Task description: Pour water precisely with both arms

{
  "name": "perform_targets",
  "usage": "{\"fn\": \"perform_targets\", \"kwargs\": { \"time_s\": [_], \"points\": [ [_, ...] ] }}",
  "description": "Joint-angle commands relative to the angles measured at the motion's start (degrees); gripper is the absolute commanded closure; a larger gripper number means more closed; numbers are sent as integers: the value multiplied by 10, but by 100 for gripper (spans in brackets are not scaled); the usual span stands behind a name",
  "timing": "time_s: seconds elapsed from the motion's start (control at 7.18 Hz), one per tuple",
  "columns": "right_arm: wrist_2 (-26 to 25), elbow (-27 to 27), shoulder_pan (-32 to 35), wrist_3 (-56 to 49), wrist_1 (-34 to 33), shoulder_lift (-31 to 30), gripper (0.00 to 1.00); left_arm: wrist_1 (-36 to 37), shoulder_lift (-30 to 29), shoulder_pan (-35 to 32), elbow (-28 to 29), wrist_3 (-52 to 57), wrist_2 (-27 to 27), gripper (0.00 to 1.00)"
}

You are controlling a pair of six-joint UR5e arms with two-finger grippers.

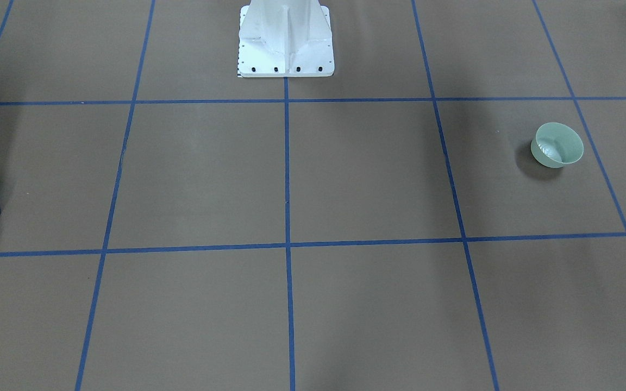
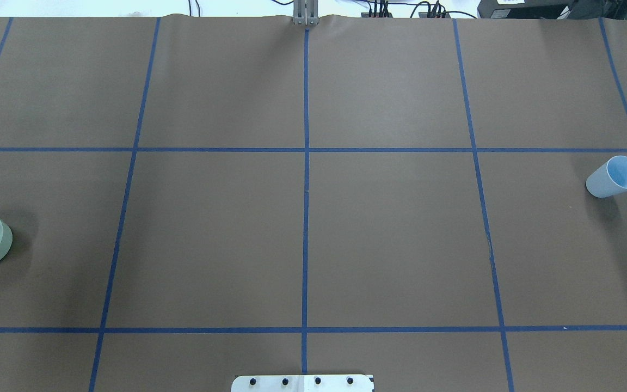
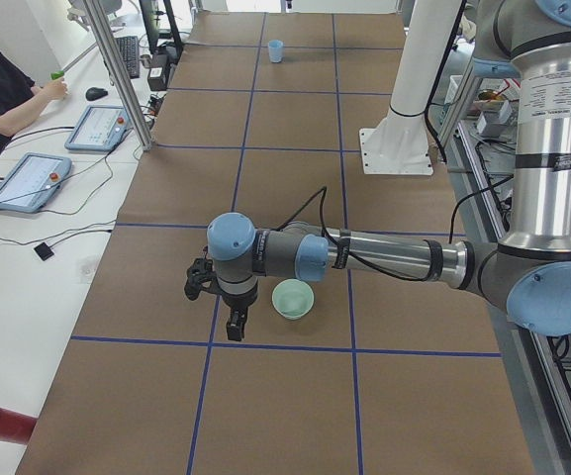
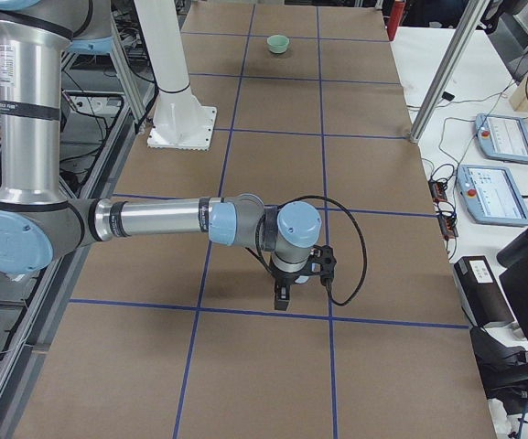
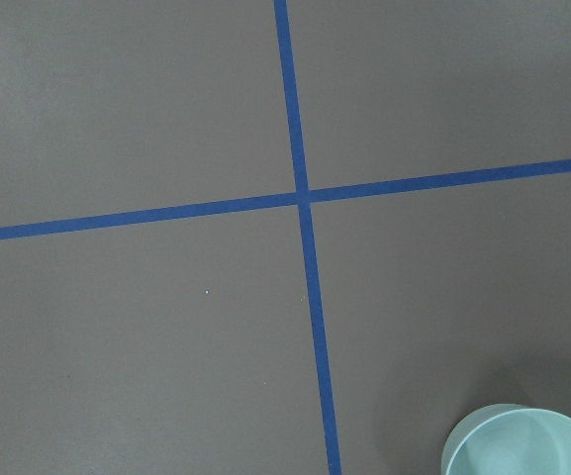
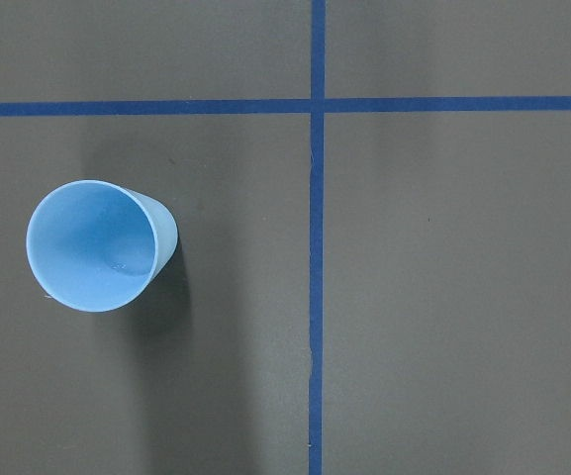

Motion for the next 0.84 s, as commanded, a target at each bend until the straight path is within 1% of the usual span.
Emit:
{"fn": "perform_targets", "kwargs": {
  "time_s": [0.0,0.7],
  "points": [
    [0,1,0,-1,0,-2,0,0,1,0,0,0,0,0],
    [0,6,0,-1,1,3,0,-3,1,-4,6,-2,-2,0]
  ]
}}
